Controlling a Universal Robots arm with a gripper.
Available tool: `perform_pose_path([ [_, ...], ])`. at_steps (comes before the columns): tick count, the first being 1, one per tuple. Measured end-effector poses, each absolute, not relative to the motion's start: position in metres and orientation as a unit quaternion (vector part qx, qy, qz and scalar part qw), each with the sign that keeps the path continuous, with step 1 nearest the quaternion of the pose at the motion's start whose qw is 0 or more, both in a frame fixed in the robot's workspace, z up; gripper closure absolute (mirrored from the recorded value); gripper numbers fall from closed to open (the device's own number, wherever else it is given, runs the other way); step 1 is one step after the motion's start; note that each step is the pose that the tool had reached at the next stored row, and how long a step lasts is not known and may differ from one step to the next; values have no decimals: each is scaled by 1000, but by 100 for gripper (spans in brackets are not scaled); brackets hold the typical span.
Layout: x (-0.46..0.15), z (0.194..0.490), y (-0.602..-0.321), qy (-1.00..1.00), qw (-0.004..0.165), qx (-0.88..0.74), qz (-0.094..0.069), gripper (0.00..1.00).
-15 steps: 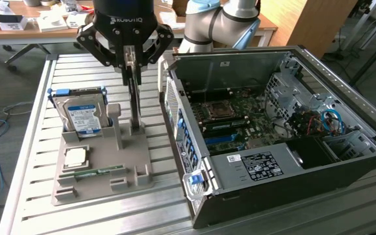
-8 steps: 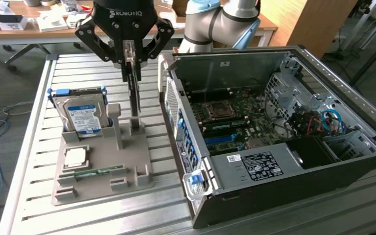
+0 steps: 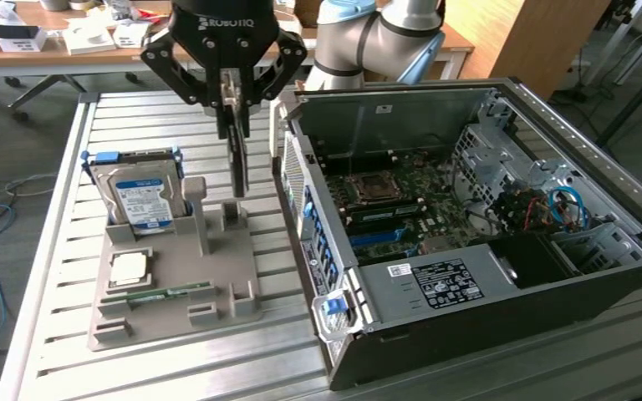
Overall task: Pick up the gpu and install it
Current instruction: 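Pick up the gpu and move the gpu toward the slot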
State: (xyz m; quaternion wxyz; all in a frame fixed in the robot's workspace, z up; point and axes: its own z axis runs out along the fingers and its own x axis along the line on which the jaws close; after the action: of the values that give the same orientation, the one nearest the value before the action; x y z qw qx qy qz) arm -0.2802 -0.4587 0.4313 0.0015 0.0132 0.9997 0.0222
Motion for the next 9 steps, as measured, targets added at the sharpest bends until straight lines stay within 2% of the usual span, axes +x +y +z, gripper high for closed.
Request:
perform_pose_path([
  [9, -246, 431, -459, 1000, 0, 13, 22, 74],
])
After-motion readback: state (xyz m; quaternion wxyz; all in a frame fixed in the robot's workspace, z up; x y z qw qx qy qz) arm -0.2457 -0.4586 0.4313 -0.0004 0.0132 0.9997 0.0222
